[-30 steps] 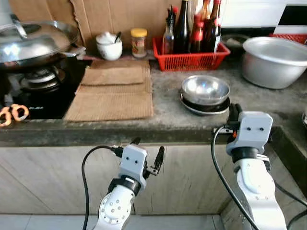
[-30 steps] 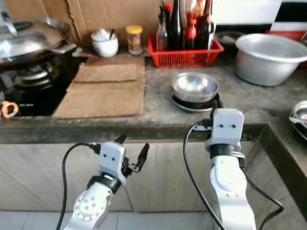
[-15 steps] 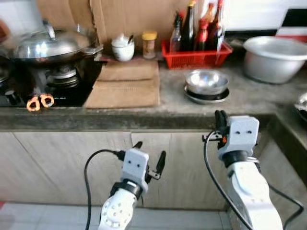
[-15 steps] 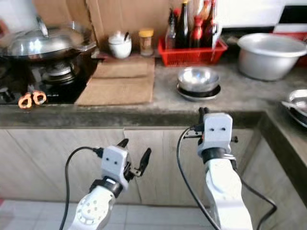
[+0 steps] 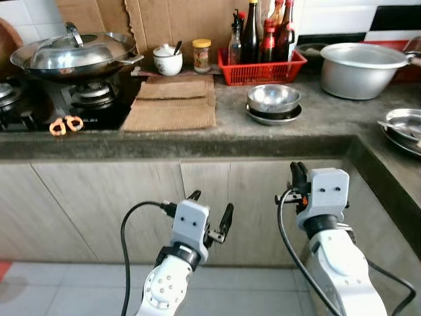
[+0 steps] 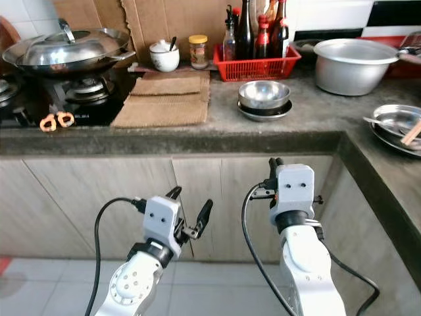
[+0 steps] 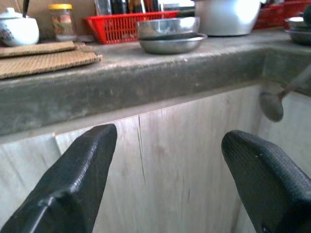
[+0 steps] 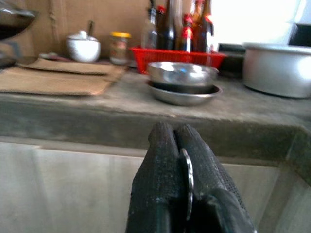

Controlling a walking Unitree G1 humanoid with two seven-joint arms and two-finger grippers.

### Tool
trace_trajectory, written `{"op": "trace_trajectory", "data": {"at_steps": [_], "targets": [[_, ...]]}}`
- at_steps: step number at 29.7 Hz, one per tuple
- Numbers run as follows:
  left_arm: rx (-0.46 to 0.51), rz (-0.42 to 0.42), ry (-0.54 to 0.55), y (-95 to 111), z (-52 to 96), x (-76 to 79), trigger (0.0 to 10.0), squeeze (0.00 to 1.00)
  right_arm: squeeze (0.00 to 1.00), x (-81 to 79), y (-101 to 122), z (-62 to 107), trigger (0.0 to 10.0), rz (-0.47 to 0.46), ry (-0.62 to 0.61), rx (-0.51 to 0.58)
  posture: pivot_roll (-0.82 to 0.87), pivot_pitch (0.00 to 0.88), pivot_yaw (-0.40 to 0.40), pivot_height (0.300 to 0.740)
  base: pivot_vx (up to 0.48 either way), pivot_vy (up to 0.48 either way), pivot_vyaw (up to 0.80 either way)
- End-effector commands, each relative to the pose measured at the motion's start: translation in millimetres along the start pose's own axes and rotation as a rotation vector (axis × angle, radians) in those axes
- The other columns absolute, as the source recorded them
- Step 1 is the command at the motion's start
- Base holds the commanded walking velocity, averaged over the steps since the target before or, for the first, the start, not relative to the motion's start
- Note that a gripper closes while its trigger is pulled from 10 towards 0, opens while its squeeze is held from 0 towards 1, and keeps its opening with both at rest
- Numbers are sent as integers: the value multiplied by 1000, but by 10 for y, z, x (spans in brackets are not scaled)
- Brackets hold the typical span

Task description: Kitchen organization

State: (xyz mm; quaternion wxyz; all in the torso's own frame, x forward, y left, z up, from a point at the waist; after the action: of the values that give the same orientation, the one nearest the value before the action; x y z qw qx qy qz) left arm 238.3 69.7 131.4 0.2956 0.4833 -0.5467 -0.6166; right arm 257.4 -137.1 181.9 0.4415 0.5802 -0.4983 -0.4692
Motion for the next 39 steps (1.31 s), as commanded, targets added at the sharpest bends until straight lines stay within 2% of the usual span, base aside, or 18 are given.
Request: {"op": "trace_trajectory", "data": {"at_steps": [1, 9, 22, 31, 39], "targets": [[-1, -5, 5, 5, 0, -17, 10000, 0, 0, -43, 3, -1, 10000, -8, 19, -3, 39, 33, -19, 740, -281, 0, 0], [-9, 4, 14, -2, -4, -33, 10000, 0, 0, -56, -37, 0, 10000, 0, 31, -21, 42, 39, -20, 740, -32, 0, 0], [0, 34, -3, 60, 36, 26, 10000, 0, 0, -123, -263, 173, 10000, 9, 77, -115, 44, 48, -18, 740, 0, 0, 0], [-1, 40, -7, 69, 45, 27, 10000, 0, 0, -127, -332, 214, 10000, -7, 74, -143, 52, 52, -16, 740, 0, 0, 0], [-1, 49, 8, 64, 43, 26, 10000, 0, 0, -102, -326, 185, 10000, 6, 84, -140, 51, 46, -28, 740, 0, 30, -686]]}}
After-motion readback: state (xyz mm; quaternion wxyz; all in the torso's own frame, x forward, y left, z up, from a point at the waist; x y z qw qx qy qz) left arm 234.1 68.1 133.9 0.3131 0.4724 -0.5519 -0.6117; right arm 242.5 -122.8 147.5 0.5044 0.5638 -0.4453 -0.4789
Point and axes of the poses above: a point about 5 cm out from each wrist's last joint towards the gripper, its own z axis pointing back from the gripper into the wrist, its own y axis along the axis of the wrist's last joint, x = y × z, the point moved 1 cm from there along -z, pointing out of the wrist towards the gripper, and after that the axes turned 10 degrees about -z, right-handed, at the moved point
